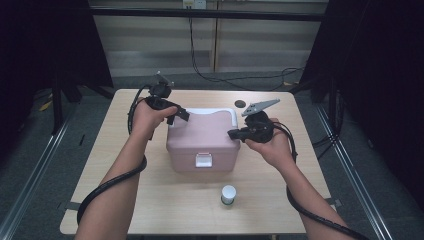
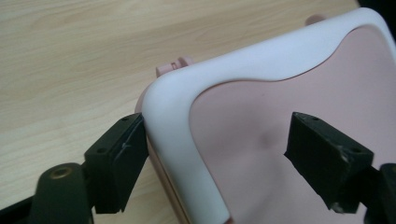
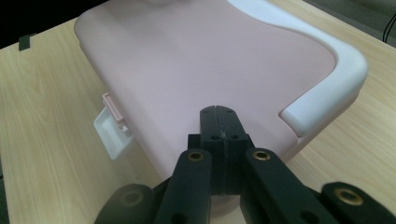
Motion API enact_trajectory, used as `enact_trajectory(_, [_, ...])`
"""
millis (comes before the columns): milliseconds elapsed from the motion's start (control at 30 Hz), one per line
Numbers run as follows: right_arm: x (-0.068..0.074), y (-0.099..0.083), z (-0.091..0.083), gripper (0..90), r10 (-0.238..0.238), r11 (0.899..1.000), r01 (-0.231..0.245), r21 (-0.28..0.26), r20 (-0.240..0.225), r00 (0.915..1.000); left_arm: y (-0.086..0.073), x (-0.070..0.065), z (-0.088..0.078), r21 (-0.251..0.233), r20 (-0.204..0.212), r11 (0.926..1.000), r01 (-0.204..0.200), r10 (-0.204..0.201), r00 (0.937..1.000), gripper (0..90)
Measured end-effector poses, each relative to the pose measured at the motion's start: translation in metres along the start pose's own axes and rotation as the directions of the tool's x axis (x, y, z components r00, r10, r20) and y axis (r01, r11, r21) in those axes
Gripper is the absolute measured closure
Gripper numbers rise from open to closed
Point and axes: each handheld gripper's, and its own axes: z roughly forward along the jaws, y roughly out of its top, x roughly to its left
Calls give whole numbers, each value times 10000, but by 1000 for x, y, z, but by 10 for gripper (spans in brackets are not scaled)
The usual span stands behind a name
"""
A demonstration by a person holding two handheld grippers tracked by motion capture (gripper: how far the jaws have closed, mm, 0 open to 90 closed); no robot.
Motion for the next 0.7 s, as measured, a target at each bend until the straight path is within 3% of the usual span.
enact_trajectory(700, [7, 4, 3, 900, 76, 9998, -81, 180, 235, 9997, -9, -4, -29, -505, 225, 9987, -73, 85, 9997, 304])
